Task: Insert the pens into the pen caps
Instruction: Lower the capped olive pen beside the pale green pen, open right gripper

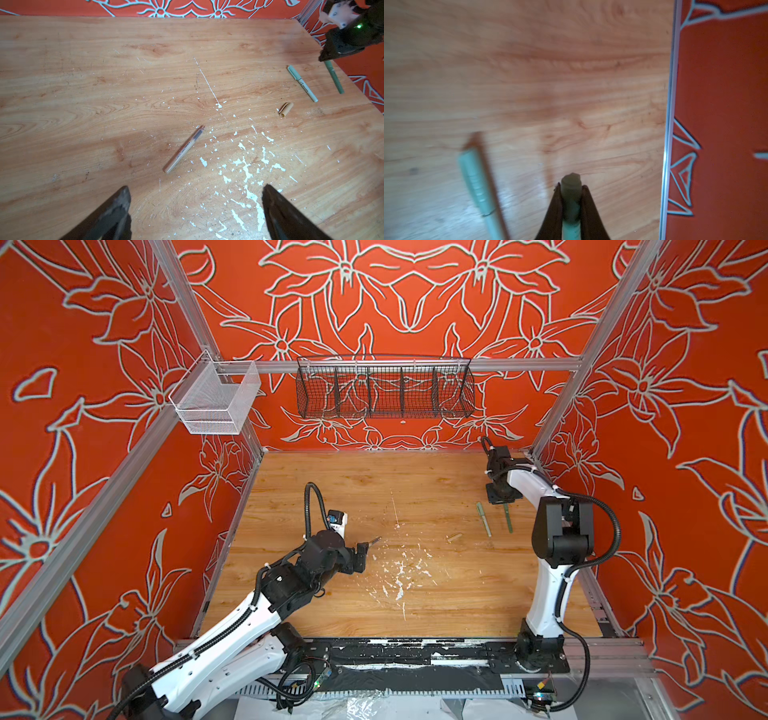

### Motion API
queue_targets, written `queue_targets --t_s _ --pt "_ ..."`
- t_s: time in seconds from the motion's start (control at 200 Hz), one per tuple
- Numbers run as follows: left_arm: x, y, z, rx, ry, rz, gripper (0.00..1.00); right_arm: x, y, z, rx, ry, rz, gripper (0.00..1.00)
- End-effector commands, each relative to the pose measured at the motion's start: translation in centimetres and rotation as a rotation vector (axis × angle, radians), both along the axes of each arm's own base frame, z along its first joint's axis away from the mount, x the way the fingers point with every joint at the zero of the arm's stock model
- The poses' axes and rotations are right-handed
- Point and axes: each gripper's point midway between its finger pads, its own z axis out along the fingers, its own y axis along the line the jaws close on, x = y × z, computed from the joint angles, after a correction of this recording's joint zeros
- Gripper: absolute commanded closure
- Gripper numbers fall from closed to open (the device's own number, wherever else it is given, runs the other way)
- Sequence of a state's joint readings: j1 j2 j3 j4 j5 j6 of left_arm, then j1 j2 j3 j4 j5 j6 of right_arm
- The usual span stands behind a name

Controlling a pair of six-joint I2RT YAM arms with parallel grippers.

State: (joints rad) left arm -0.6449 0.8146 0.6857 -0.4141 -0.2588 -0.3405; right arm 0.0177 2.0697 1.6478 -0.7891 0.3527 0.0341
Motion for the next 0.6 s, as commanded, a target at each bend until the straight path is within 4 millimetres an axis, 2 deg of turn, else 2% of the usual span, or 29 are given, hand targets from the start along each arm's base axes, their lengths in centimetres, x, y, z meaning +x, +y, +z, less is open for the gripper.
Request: queue_targets --t_s 0.0,0.135,0.25,0.5,0.59 --pt "0.9 -0.8 0.2 -0.039 0.032 -0.002 0.03 0.8 -0.7 -0.8 -0.045 -0.005 0.034 1.00" --pt "1.3 -1.3 -0.2 -0.048 0.035 -0.008 0.03 1.9 -1.2 -2.3 0.014 0.000 0.015 1.00" --pt "1.3 -1.7 -0.2 -0.062 0.035 -0.025 0.03 2.2 -0.6 -3.1 0.068 0.006 0.017 0.99" --pt "1.4 -0.8 0.1 -0.026 0.040 0.005 0.03 2.2 -0.6 -5.3 0.076 0.069 0.028 0.92" --pt "1.3 -0.8 0.1 -0.028 0.036 0.005 0.03 2.2 -0.4 -5.3 0.087 0.070 0.027 0.83"
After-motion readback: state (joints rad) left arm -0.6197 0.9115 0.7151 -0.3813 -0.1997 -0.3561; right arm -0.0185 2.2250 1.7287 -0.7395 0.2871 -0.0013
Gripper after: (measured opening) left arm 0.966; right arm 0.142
